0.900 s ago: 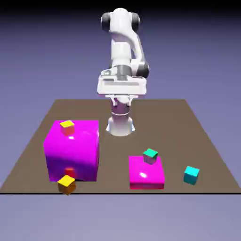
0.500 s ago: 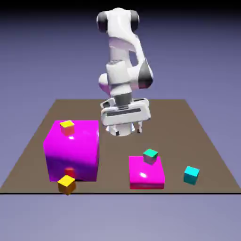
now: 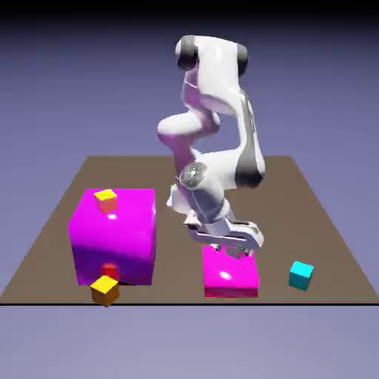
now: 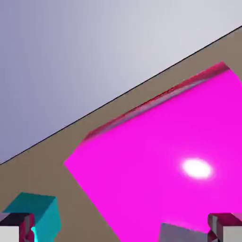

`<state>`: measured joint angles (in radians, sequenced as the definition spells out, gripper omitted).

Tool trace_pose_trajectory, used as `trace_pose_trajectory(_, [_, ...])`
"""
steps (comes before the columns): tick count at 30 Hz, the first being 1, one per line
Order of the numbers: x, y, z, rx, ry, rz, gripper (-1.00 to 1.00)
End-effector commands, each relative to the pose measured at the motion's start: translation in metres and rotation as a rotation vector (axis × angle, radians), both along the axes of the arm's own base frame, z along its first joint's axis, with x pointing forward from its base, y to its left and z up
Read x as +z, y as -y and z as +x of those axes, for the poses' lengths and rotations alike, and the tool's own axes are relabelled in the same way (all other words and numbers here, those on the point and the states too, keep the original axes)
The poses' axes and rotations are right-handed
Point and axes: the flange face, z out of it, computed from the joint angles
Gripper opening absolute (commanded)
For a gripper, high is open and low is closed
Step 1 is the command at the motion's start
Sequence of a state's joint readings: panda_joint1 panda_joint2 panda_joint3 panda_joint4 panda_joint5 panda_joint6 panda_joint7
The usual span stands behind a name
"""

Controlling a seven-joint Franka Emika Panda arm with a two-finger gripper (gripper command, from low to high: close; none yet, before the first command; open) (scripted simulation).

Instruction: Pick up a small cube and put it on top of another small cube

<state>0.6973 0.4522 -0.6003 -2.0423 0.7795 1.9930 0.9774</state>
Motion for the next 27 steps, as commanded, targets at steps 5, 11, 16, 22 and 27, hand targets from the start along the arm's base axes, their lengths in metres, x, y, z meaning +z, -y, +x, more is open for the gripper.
trace_pose_trajectory(5, [-0.028,-0.042,0.012,-0.012,-0.129,0.017,0.00])
trace_pose_trajectory(11, [-0.054,-0.107,0.018,0.022,-0.252,0.018,0.00])
trace_pose_trajectory(16, [-0.072,-0.174,0.009,0.097,-0.340,0.002,0.00])
trace_pose_trajectory(22, [-0.130,-0.200,-0.023,0.109,-0.349,0.000,-1.00])
trace_pose_trajectory(27, [-0.062,-0.150,0.017,0.135,-0.354,0.004,-1.00])
